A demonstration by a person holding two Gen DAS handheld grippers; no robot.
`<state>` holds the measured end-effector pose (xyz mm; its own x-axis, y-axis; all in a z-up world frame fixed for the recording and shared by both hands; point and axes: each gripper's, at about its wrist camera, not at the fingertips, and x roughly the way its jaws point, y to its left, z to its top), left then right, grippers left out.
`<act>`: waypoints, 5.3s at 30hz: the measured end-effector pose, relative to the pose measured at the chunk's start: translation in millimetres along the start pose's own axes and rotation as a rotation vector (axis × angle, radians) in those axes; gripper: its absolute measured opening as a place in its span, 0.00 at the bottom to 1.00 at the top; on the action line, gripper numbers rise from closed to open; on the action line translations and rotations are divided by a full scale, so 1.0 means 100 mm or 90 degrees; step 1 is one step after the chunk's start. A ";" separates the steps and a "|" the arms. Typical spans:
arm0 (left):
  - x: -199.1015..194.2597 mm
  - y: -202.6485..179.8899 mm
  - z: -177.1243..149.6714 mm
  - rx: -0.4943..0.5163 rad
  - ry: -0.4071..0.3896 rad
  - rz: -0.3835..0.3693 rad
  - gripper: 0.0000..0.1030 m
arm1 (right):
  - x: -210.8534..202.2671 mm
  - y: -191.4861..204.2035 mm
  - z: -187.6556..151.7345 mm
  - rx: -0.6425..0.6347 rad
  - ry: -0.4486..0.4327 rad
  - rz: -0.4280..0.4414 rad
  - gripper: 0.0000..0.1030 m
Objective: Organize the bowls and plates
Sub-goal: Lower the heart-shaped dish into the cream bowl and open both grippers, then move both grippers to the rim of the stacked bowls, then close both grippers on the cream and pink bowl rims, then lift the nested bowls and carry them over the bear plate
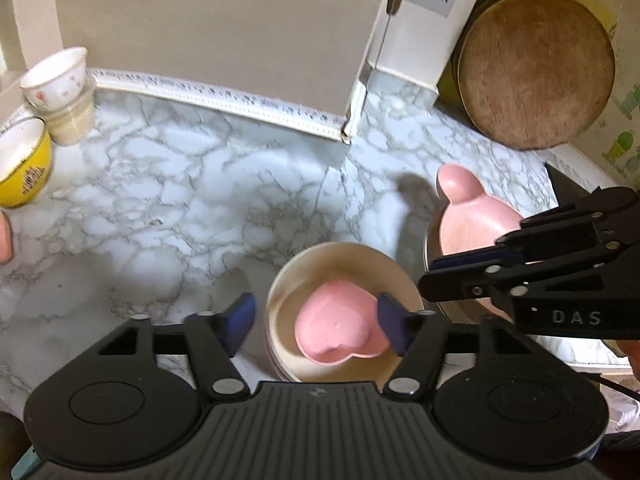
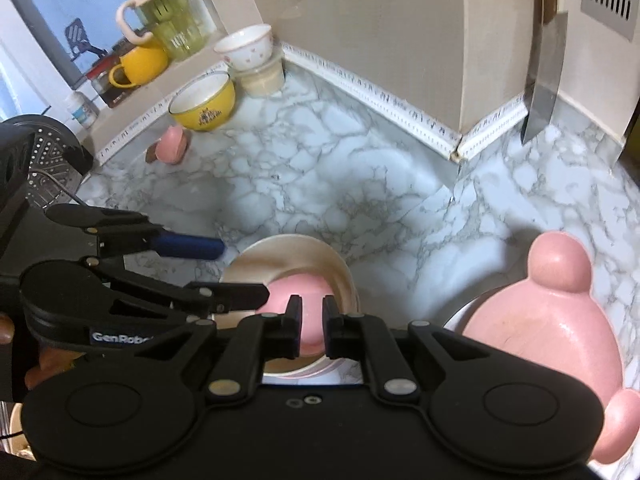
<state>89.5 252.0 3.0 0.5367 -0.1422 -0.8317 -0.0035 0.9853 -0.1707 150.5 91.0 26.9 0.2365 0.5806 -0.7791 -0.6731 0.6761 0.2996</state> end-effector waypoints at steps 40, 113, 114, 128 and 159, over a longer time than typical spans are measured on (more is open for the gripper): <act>0.07 0.17 -0.11 -0.011 -0.022 -0.006 0.69 | -0.15 0.00 -0.39 -0.072 -0.113 -0.032 0.18; 0.71 0.34 -0.15 -0.113 0.116 -0.033 0.42 | 0.83 -0.10 -0.36 0.203 0.098 -0.046 0.41; 0.71 0.34 -0.16 -0.113 0.118 -0.034 0.42 | 0.82 -0.09 -0.35 0.201 0.098 -0.050 0.40; 0.66 0.23 -0.12 -0.124 0.122 -0.026 0.42 | 0.72 -0.12 -0.36 0.212 0.089 -0.077 0.34; 0.65 -1.16 0.56 -0.003 0.088 -0.064 0.42 | -0.36 -0.99 -0.51 0.273 0.009 -0.142 0.34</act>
<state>172.0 133.5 -1.6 0.4136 -0.2524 -0.8748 0.0400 0.9649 -0.2595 172.7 -19.8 -2.8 0.3302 0.3966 -0.8566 -0.2567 0.9110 0.3228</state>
